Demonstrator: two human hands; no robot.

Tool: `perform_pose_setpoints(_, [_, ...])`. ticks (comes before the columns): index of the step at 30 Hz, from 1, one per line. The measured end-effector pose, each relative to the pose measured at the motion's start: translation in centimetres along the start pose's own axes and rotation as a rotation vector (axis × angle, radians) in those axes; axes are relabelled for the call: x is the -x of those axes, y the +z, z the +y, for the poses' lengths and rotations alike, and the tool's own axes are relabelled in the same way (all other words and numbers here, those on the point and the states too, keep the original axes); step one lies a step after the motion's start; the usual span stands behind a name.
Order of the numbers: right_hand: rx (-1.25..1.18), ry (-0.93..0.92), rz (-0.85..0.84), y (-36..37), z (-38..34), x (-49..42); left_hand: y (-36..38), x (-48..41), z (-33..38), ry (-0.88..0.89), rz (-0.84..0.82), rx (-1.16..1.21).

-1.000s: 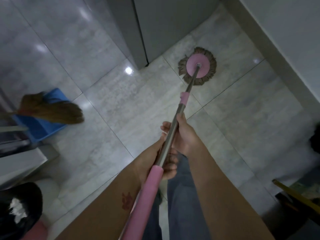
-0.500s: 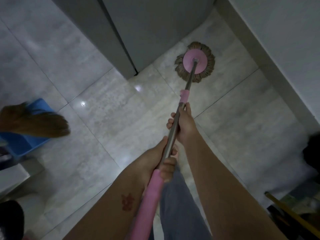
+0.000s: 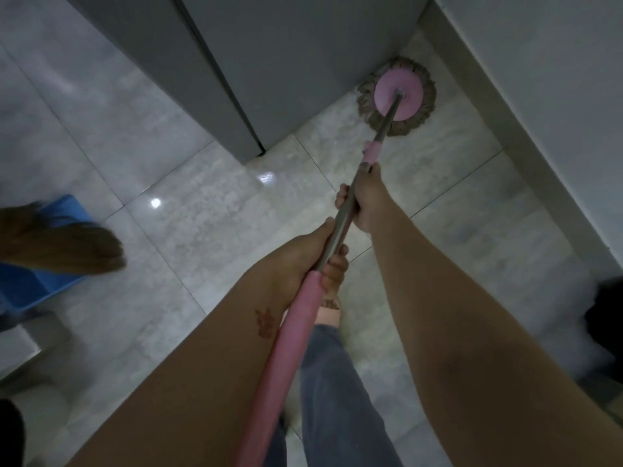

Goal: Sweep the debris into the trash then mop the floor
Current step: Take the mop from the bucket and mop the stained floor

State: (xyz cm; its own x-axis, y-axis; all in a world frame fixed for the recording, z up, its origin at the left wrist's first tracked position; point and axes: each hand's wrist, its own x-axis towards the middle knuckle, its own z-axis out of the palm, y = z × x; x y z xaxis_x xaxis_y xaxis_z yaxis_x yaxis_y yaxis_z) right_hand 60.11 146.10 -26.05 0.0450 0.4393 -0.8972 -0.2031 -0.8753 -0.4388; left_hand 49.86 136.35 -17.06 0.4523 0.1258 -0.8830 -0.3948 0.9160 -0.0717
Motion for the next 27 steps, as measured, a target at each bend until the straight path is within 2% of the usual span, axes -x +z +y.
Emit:
perform_pose_setpoints(8, [0.014,0.035,-0.096,4.5,12.0,7.5,-8.7,7.3,-9.3,-0.037,0.055,0.070])
perform_pose_setpoints(15, [-0.142,0.068,-0.090,6.0,19.6,12.5,-11.8,11.9,-15.1,-0.067,0.117,0.047])
perform_pose_setpoints(21, [-0.138,0.051,-0.034,3.8,17.8,10.4,-9.6,9.7,-13.9,-0.095,0.125,-0.020])
perform_pose_setpoints(27, [-0.172,-0.025,0.090,-2.9,9.4,5.0,-1.5,3.2,-8.2,-0.143,0.070,-0.140])
